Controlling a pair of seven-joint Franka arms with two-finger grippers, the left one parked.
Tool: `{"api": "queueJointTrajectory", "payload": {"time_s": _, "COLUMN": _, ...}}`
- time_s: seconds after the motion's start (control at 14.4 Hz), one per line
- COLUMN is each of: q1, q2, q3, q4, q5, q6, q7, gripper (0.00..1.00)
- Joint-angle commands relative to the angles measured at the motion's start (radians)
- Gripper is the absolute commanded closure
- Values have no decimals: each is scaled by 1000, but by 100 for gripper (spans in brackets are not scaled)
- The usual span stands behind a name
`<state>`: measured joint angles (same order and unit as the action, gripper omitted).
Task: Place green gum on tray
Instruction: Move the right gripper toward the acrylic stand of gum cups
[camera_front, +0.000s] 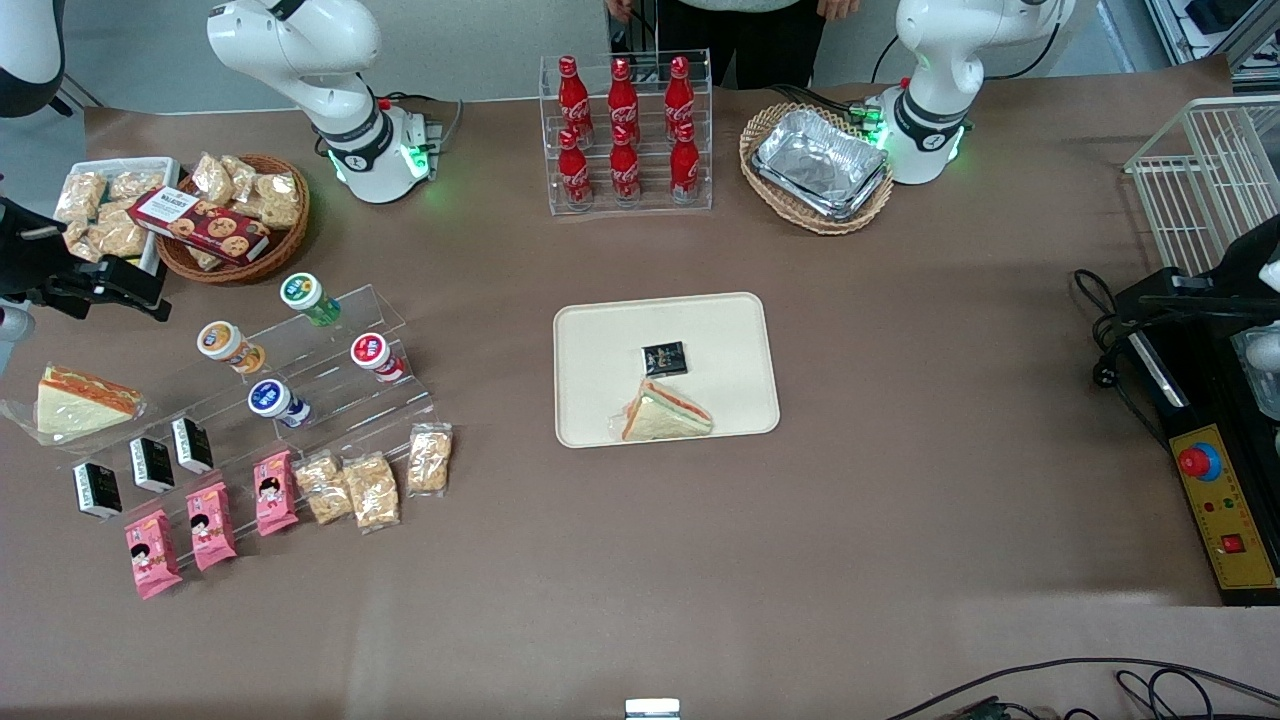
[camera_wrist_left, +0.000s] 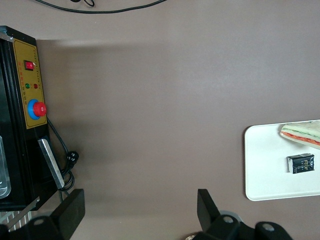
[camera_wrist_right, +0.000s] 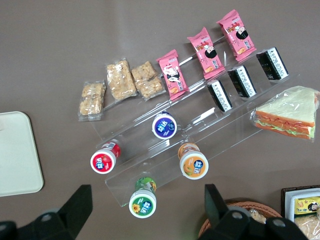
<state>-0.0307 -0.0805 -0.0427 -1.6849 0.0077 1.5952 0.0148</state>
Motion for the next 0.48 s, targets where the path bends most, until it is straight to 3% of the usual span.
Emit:
{"api": "queueJointTrajectory", "payload": {"time_s": 0.0, "q1": 3, "q2": -2, "q3": 1, "q4": 16, "q5": 2, "q6": -28, "q7": -7, "gripper": 0}}
{"api": "queueJointTrajectory", "payload": {"time_s": 0.42, "q1": 3, "q2": -5, "q3": 1, "q4": 19, "q5": 0, "q6": -27, "q7": -7, "gripper": 0}}
